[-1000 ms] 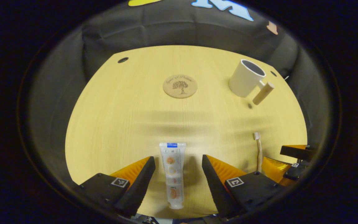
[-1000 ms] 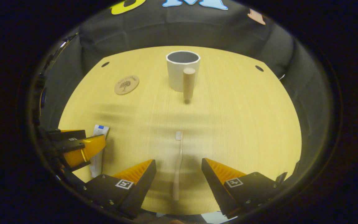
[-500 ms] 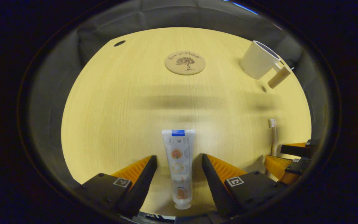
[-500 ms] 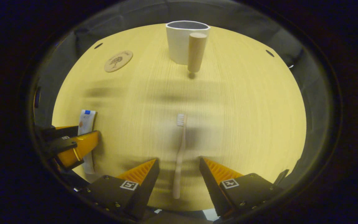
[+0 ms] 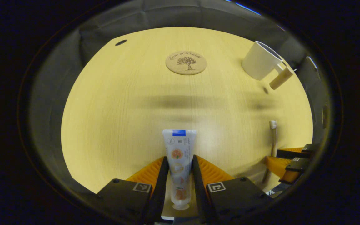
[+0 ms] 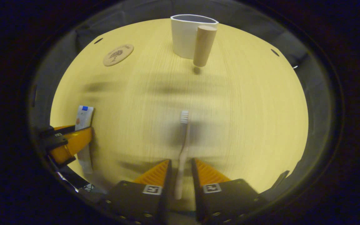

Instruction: Put the toothbrush and toothpaste on the desktop into the cup, then pick up the cup and place it on the coaster on the desktop.

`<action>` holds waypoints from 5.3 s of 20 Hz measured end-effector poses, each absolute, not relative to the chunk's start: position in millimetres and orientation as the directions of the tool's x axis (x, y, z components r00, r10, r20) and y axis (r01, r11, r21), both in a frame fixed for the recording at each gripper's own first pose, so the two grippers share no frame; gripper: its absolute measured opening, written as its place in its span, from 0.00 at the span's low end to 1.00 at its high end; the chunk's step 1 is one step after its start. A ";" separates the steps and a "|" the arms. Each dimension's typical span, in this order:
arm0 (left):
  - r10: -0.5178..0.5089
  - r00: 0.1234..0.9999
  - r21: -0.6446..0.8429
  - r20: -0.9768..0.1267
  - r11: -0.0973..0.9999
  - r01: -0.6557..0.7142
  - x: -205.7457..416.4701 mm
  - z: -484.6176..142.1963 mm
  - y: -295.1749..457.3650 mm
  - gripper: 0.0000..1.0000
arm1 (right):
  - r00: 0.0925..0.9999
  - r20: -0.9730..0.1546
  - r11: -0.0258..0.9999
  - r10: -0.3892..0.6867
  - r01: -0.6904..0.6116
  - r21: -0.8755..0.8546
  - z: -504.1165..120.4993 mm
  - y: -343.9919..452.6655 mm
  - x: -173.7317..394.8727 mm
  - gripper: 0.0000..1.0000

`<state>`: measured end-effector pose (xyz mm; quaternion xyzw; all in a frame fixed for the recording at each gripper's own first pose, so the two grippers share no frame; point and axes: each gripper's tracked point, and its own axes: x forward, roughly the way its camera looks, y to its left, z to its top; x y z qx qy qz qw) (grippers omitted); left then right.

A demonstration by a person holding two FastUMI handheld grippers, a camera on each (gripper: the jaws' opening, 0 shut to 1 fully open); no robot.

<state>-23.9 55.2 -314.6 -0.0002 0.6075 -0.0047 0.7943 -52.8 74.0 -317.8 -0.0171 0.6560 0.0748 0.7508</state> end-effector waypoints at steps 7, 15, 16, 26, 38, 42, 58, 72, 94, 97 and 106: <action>-0.013 0.292 -0.011 -0.956 1.000 0.008 -21.1 -311.6 59.3 0.35 | 0.121 -0.977 0.978 0.176 -0.137 0.159 -319.7 74.2 -53.5 0.12; -0.006 0.384 0.012 -0.923 0.999 0.043 -11.4 -295.7 59.4 0.22 | 0.205 -0.950 0.968 0.237 -0.132 0.213 -308.2 71.7 -47.9 0.04; -0.006 0.400 0.013 -0.917 0.999 0.043 -8.7 -291.2 58.2 0.24 | 0.220 -0.943 0.966 0.249 -0.126 0.226 -302.9 71.9 -46.9 0.04; -0.054 0.588 -0.056 -0.807 0.998 0.014 27.2 -225.1 35.2 0.24 | 0.496 -0.761 0.905 0.419 -0.154 0.398 -215.9 86.2 -6.4 0.03; -0.053 0.812 -0.057 -0.581 0.998 0.024 82.4 -126.1 17.1 0.24 | 0.761 -0.490 0.892 0.426 -0.261 0.370 -126.5 76.9 76.7 0.03; -0.063 0.847 -0.085 -0.528 0.996 0.021 93.2 -108.0 13.0 0.22 | 0.815 -0.408 0.893 0.412 -0.272 0.360 -108.9 76.1 122.5 0.03; 0.001 0.860 -0.100 -0.510 0.993 -0.061 79.5 -98.6 22.4 0.23 | 0.885 -0.334 0.944 0.324 -0.283 0.166 -149.6 86.1 227.1 0.03; -0.008 0.835 -0.118 -0.550 0.991 -0.068 80.3 -115.4 9.7 0.24 | 0.856 -0.403 0.945 0.325 -0.305 0.113 -167.5 77.2 210.8 0.74; -0.253 0.967 -0.330 -0.045 0.917 0.225 190.3 -36.6 -141.9 0.23 | 0.808 -0.582 0.988 0.090 0.001 0.154 -188.2 -120.4 12.2 0.88; -0.247 0.968 -0.329 0.038 0.912 0.245 206.8 -37.6 -152.3 0.23 | 0.792 -0.603 0.983 0.095 0.023 0.184 -192.0 -124.9 3.0 0.87; -0.226 0.972 -0.234 0.068 0.943 0.235 240.6 -89.9 -168.3 0.23 | 0.785 -0.615 0.984 0.076 0.040 0.173 -188.8 -141.0 2.0 0.88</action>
